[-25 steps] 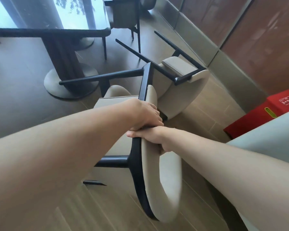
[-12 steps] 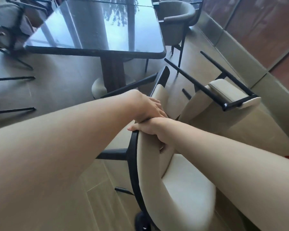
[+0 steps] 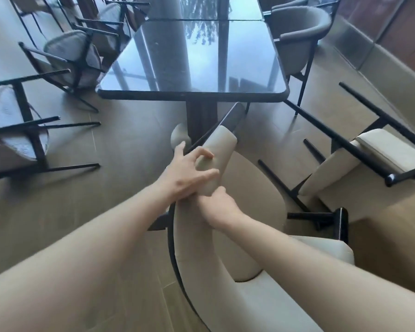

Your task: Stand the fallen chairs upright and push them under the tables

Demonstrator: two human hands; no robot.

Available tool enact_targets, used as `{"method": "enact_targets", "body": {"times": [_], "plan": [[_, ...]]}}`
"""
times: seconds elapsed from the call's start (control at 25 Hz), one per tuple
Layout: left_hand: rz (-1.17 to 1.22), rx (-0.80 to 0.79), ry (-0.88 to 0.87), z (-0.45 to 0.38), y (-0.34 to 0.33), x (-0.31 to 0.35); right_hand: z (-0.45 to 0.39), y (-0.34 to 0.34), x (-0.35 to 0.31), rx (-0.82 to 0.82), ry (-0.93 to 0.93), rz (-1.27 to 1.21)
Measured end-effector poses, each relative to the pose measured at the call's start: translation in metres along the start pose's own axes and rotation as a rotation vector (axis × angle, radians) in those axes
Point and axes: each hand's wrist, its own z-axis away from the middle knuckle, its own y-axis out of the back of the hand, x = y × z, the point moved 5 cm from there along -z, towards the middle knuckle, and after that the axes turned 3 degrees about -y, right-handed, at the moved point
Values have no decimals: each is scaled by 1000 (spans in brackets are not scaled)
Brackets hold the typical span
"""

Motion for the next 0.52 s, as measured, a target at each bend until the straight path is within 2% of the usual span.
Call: {"method": "enact_targets", "body": {"times": [0.08,0.12,0.2,0.32,0.36,0.48,0.52], "plan": [[-196,5,43,0,4,-27,0,-19,8,-64,-38,-44],[-191,17,114,-3,6,-41,-1,-25,5,-56,-36,-49],[-199,43,141,-16,15,-52,-7,-39,0,-58,-14,-77],[-370,155,156,-24,31,-68,-10,-58,-1,-65,51,-46],[-430,171,167,-25,32,-75,-9,-66,4,-49,52,-3],[-569,153,170,-29,41,-93,-4,-85,24,180,28,284],[-583,153,170,-31,46,-101,-2,-93,32,203,-2,311]]}}
